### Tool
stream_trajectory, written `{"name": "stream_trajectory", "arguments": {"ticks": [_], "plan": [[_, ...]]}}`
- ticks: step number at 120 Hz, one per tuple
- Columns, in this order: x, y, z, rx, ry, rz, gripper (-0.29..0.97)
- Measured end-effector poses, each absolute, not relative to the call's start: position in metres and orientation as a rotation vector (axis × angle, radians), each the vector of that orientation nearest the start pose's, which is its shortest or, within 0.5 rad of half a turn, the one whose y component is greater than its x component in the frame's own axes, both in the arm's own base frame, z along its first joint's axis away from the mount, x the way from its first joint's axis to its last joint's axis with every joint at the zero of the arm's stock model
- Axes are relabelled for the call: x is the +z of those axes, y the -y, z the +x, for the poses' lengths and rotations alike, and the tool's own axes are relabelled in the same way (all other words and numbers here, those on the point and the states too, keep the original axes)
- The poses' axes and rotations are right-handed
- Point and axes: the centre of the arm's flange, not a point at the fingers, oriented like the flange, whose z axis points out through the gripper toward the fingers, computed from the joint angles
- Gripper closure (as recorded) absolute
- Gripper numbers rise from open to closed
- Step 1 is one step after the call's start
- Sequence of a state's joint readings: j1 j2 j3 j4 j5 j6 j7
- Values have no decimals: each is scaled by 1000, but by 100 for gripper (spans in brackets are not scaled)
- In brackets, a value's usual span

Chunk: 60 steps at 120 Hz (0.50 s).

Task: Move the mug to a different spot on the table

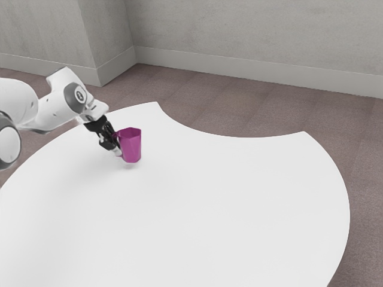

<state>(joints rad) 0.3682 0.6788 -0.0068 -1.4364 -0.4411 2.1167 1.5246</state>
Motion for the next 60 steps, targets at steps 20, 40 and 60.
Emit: {"name": "stream_trajectory", "arguments": {"ticks": [20, 40, 60], "plan": [[307, -214, 691, -600, -1553, -2945, 67], [310, -185, 687, -618, -1661, -2909, 69], [293, -160, 680, -609, -1781, -2888, 67]]}}
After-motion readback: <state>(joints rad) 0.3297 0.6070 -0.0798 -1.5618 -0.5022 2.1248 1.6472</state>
